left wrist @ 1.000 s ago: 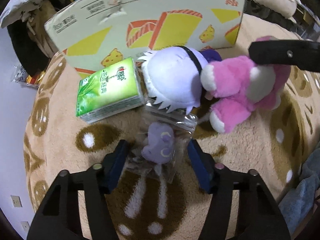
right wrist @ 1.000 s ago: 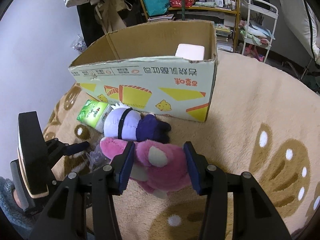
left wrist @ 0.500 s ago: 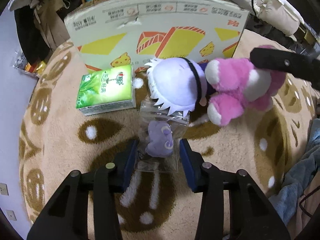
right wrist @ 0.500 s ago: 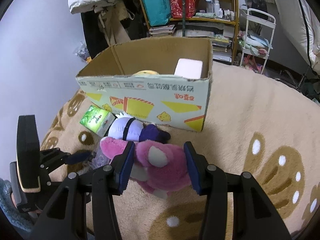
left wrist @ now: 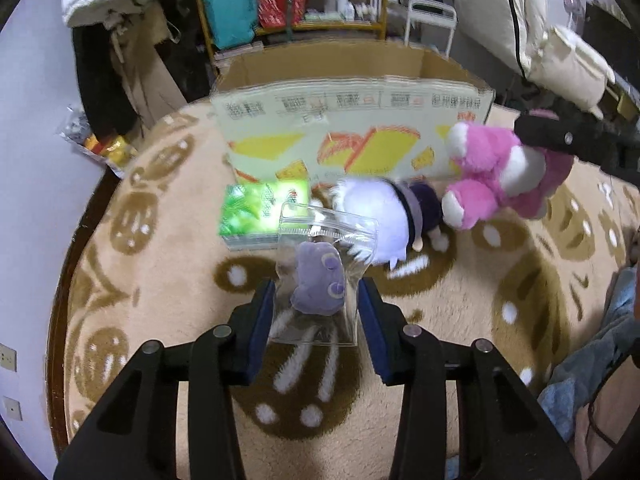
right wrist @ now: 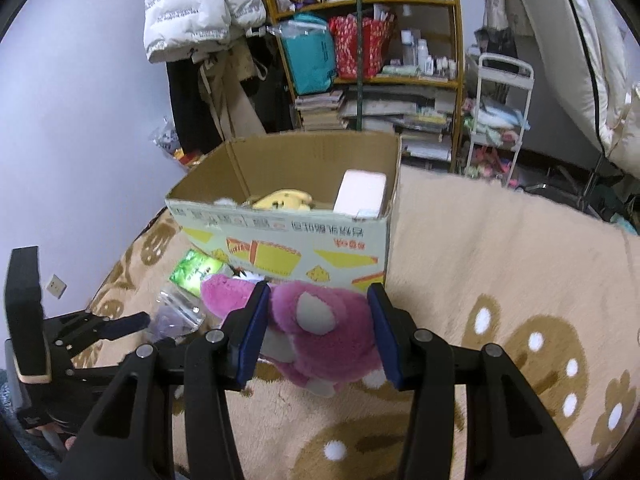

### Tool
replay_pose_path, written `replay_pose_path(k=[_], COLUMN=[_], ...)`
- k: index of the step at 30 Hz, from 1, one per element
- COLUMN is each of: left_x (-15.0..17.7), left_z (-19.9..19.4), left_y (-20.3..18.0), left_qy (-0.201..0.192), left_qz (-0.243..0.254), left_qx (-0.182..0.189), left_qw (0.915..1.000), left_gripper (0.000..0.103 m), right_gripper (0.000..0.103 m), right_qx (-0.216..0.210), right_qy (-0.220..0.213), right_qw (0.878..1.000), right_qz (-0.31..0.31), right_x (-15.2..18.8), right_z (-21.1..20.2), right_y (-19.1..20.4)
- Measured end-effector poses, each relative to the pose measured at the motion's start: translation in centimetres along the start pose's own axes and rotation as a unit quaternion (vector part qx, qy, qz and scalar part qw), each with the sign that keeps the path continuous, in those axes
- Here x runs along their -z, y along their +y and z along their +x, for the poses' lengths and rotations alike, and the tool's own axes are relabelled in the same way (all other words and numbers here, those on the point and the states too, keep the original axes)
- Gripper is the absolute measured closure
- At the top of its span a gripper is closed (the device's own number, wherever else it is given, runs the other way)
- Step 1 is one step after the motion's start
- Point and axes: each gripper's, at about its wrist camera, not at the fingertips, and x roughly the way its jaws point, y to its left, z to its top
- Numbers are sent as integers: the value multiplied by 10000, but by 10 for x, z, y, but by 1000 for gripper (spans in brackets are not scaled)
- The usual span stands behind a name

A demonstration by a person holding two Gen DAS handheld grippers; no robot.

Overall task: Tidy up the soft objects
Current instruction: 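Lift the bag and pink bear over the box and open both tools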

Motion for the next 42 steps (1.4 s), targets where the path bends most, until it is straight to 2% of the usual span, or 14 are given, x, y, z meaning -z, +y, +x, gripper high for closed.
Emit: replay_pose_path(k=[3, 8, 16, 22, 30, 34, 42], left_x=[-6, -22, -41, -59, -82, -94, -114], left_z=[-15, -41, -66, -73, -83, -81, -64], left_y=[4, 11, 19, 23, 25, 25, 26], left_qy=[-386, -1130, -1892, -2240, -2678, -2799, -2903], left_qz=[-29, -110, -214, -244, -310, -222, -184], left_qx=[-60, -191, -362, -481, -696, -773, -951], left_qw=[9992, 9933, 9810, 9731, 9605, 9567, 9520], left_gripper=[62, 61, 61, 61, 61, 61, 61], right_gripper=[51, 51, 51, 51, 51, 51, 51], right_qx=[-67, -115, -53, 10, 385, 440, 484], right_qy=[-140, -527, -1115, -1449, -1897, -2148, -2342], right_qw=[9999, 9985, 9936, 9891, 9806, 9753, 9708], right_qz=[-50, -55, -184, -275, -306, -252, -169], right_x=[-4, -14, -28, -38, -54, -63, -75], right_z=[-8, -26, -46, -52, -50, -46, -33], right_y=[1, 2, 5, 7, 8, 3, -5])
